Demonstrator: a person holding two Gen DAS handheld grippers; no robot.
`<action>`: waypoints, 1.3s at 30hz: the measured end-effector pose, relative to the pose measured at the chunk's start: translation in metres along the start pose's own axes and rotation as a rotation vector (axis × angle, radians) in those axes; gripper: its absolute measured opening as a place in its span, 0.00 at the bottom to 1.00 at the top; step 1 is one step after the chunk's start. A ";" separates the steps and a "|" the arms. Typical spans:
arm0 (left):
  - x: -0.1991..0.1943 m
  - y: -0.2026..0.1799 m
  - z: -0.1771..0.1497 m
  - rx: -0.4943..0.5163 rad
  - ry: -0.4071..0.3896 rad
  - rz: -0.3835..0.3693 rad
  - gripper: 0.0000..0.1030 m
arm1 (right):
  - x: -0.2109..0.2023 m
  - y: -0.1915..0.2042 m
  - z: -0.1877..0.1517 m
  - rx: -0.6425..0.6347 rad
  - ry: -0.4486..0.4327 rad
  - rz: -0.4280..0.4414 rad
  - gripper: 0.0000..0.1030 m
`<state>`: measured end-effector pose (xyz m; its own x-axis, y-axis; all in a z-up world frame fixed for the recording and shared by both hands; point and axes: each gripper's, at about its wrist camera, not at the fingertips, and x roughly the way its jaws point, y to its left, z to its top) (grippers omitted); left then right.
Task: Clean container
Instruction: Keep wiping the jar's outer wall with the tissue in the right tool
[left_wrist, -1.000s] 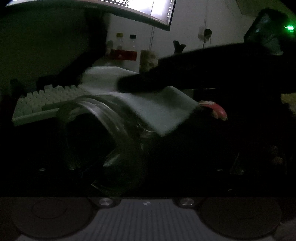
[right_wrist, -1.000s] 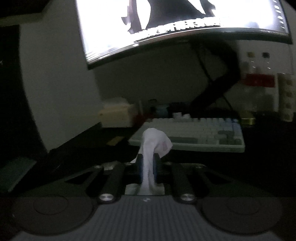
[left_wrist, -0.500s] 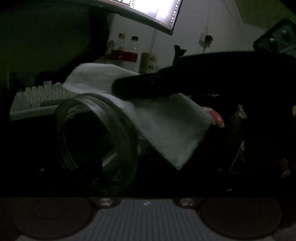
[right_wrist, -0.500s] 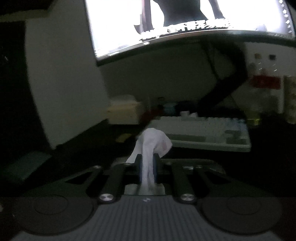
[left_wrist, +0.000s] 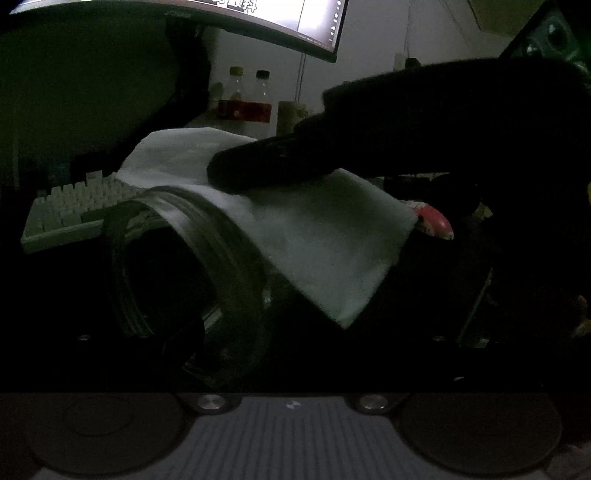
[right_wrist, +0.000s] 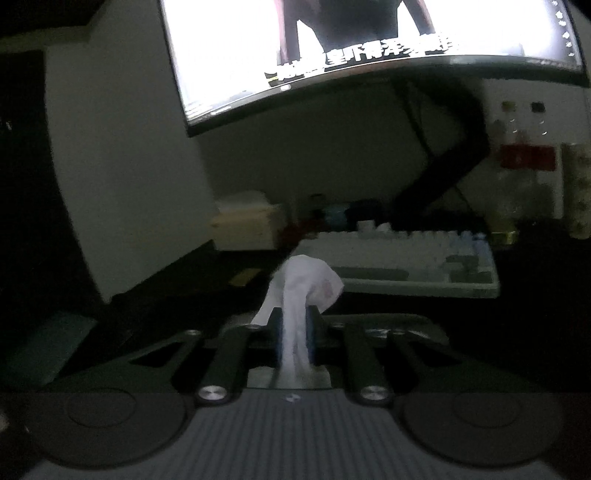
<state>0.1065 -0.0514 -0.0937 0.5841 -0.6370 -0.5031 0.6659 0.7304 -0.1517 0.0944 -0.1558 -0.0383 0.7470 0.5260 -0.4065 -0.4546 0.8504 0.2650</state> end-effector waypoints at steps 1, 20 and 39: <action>0.000 0.000 0.000 -0.003 -0.001 -0.001 1.00 | 0.001 -0.005 0.001 0.012 -0.002 -0.042 0.14; -0.002 0.005 0.000 -0.030 -0.021 -0.025 1.00 | 0.000 -0.019 0.005 0.018 0.009 -0.142 0.13; -0.022 -0.002 0.006 -0.052 -0.097 -0.252 0.06 | -0.030 -0.058 -0.001 0.173 -0.032 -0.170 0.11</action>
<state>0.0948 -0.0403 -0.0773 0.4464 -0.8189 -0.3608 0.7724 0.5562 -0.3067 0.0976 -0.2204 -0.0427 0.8218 0.3729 -0.4309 -0.2334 0.9101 0.3425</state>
